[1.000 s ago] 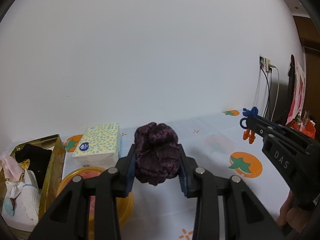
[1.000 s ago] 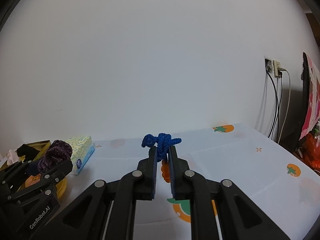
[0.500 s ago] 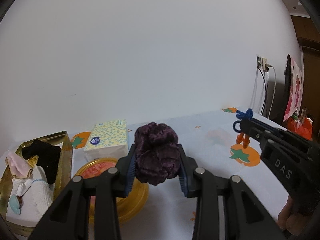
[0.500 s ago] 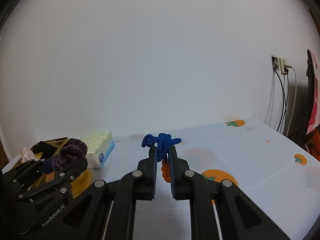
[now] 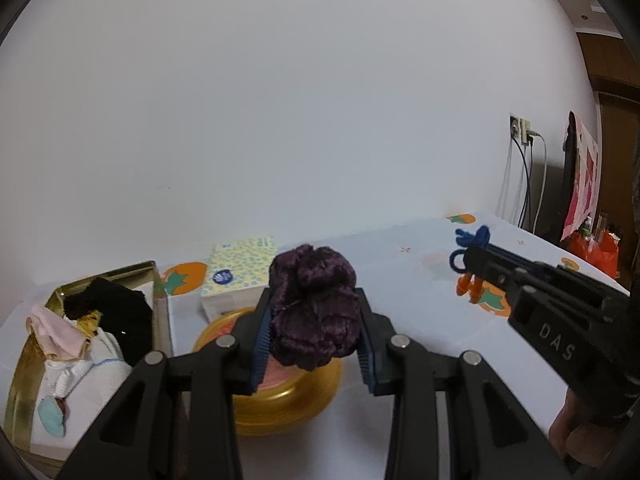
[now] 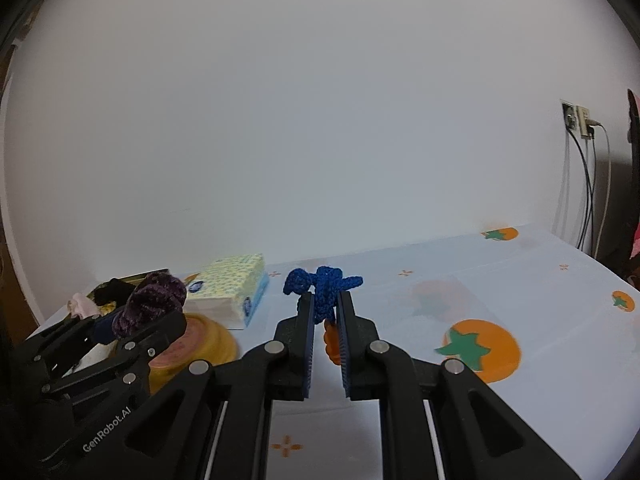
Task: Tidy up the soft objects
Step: 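Carry the scrunchie with the left tool while the right tool carries the pipe-cleaner toy to the gold tray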
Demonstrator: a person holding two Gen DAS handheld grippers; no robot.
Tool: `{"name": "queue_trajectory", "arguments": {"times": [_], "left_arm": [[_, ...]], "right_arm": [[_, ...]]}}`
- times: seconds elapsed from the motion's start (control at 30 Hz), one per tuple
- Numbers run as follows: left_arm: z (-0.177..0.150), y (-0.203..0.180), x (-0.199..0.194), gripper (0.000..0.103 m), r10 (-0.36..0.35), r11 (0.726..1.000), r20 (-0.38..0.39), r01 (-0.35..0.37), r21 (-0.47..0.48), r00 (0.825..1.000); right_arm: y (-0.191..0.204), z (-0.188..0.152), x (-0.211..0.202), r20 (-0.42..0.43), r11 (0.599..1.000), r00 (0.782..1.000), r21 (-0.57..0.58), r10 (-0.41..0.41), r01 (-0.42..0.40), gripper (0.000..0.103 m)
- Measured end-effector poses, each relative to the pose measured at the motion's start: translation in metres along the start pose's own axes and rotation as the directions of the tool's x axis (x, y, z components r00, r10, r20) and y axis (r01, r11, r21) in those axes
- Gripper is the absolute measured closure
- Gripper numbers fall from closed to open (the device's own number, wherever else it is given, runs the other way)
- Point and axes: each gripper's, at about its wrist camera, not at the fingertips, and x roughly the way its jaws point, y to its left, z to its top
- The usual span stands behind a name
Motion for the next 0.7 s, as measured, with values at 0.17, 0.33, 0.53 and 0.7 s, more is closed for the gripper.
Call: {"name": "queue_trajectory", "arguments": {"times": [0.17,0.33,0.53,0.7], "left_arm": [[0.002,0.017,-0.008,0.068,0.005,1.0,0.011,-0.005,-0.019,1.0],[0.006,0.042,-0.016,0.068,0.034,0.998,0.033,-0.032,-0.048,0.999],[0.01,0.073,-0.022,0.068,0.093,0.994,0.043,-0.09,-0.069,0.995],[0.01,0.101,-0.027,0.068,0.164,0.984,0.055,-0.159,-0.083,0.985]], "right_arm": [[0.019,0.0,0.0,0.014,1.0,1.0,-0.014,0.026,-0.026,0.091],[0.041,0.002,0.004,0.008,0.997,0.997,-0.015,0.077,-0.077,0.091],[0.07,0.005,0.012,0.004,0.989,0.99,-0.03,0.143,-0.143,0.091],[0.095,0.01,0.02,0.007,0.979,0.979,-0.027,0.203,-0.203,0.091]]}}
